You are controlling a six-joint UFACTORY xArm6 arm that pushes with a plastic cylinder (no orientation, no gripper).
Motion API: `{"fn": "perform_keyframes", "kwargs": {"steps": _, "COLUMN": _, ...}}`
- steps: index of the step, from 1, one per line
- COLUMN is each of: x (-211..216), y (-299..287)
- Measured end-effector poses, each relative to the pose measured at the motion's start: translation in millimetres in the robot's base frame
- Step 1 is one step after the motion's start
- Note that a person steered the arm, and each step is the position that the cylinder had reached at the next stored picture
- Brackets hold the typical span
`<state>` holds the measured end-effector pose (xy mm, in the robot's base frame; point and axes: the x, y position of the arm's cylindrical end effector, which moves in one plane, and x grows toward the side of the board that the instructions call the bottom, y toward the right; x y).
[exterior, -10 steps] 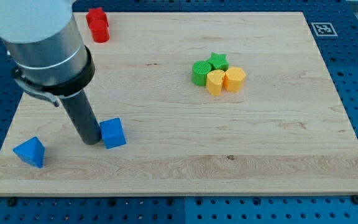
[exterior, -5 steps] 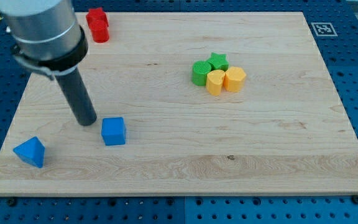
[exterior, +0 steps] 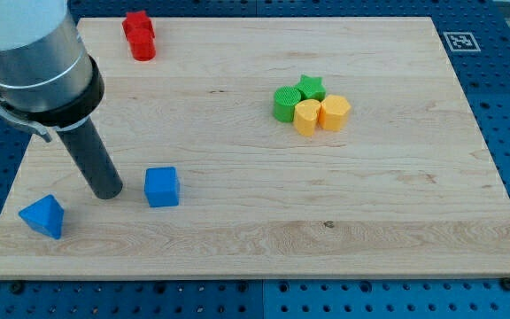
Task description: Move blue cube to the centre of the board
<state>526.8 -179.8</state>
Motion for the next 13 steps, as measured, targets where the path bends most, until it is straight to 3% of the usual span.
{"fn": "perform_keyframes", "kwargs": {"steps": 5, "x": 15, "y": 27}}
{"fn": "perform_keyframes", "kwargs": {"steps": 7, "x": 18, "y": 66}}
{"fn": "perform_keyframes", "kwargs": {"steps": 13, "x": -42, "y": 150}}
